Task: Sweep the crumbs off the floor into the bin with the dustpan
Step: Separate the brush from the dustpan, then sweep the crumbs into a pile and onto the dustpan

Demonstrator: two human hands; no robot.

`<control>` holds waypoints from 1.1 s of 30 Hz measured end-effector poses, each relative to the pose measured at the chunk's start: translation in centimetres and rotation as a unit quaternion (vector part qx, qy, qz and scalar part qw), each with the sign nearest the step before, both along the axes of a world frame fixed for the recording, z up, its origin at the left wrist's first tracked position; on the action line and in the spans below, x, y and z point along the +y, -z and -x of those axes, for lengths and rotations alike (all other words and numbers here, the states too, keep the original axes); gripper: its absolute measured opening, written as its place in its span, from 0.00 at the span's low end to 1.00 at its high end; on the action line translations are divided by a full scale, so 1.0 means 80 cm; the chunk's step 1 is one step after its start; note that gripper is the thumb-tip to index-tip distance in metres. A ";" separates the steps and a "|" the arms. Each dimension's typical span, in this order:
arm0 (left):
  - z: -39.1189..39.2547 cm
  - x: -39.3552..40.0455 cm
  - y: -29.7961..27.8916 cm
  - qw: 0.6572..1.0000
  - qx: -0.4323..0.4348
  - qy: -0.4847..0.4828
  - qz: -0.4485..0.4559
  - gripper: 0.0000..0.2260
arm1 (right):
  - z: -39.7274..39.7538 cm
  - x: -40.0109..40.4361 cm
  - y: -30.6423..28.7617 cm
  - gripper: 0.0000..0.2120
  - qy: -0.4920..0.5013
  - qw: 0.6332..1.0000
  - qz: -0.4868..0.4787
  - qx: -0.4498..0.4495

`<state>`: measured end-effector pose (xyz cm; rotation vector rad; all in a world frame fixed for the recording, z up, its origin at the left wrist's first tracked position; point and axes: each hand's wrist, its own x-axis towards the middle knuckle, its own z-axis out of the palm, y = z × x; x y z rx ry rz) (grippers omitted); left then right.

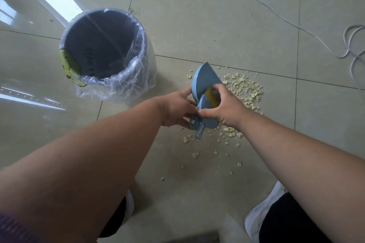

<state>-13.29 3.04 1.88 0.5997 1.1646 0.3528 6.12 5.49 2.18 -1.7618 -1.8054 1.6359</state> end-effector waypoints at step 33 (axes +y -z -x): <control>0.084 -0.082 0.080 0.967 0.205 -0.124 0.090 0.21 | -0.044 -0.044 0.141 0.23 -0.040 0.930 -0.027 -0.365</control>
